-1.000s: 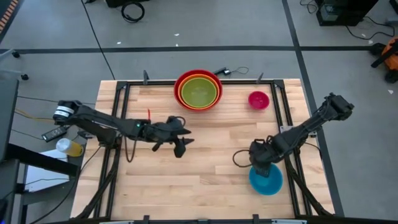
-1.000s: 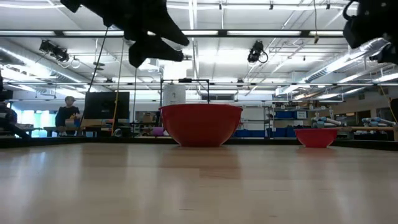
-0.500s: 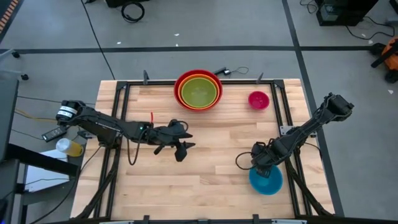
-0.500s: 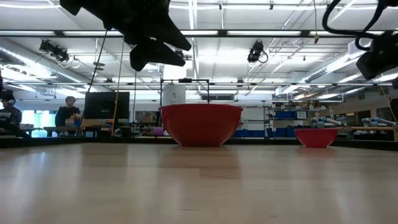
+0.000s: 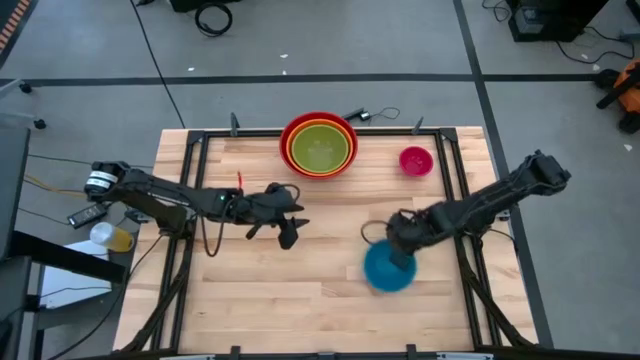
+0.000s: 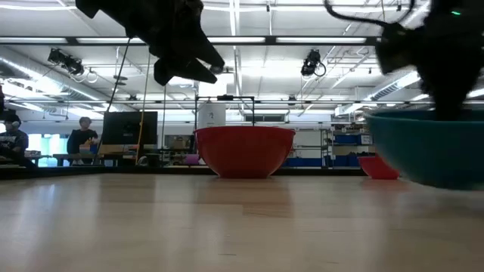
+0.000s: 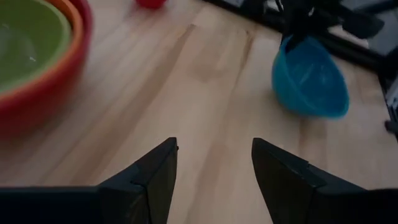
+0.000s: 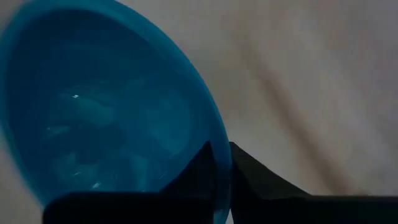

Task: Nest bowls inside each other
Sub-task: Stack the blue bowl on top of the green bowl

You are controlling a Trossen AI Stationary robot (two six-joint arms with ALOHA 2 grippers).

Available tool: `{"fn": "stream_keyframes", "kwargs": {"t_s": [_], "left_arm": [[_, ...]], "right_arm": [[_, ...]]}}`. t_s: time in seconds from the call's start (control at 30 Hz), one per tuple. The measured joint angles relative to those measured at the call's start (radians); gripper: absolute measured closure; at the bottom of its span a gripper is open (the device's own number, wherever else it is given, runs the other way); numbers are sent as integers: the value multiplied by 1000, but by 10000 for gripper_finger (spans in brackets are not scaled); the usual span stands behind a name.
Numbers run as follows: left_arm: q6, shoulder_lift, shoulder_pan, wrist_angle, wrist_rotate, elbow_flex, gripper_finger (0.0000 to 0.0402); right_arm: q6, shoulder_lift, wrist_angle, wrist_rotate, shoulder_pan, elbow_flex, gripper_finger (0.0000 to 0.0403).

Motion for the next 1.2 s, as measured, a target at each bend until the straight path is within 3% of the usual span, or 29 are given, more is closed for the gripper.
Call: {"fn": "stream_keyframes", "kwargs": {"t_s": [0.3,0.63,0.77,0.93,1.2], "left_arm": [[67,-125,105,-8,0,0,194],[52,-257,175,-121,-70,0,194],[5,-271,186,-178,-94,0,194],[-9,-270,200,-198,-98,0,194],[-58,-269,238,-199,-116,0,194]], "right_arm": [[-234,0,86,138,-273,200,382],[-384,14,498,116,-668,238,380],[-481,79,681,86,-784,239,379],[-453,238,832,-34,-881,240,377],[-416,420,873,-47,-934,238,371]]}}
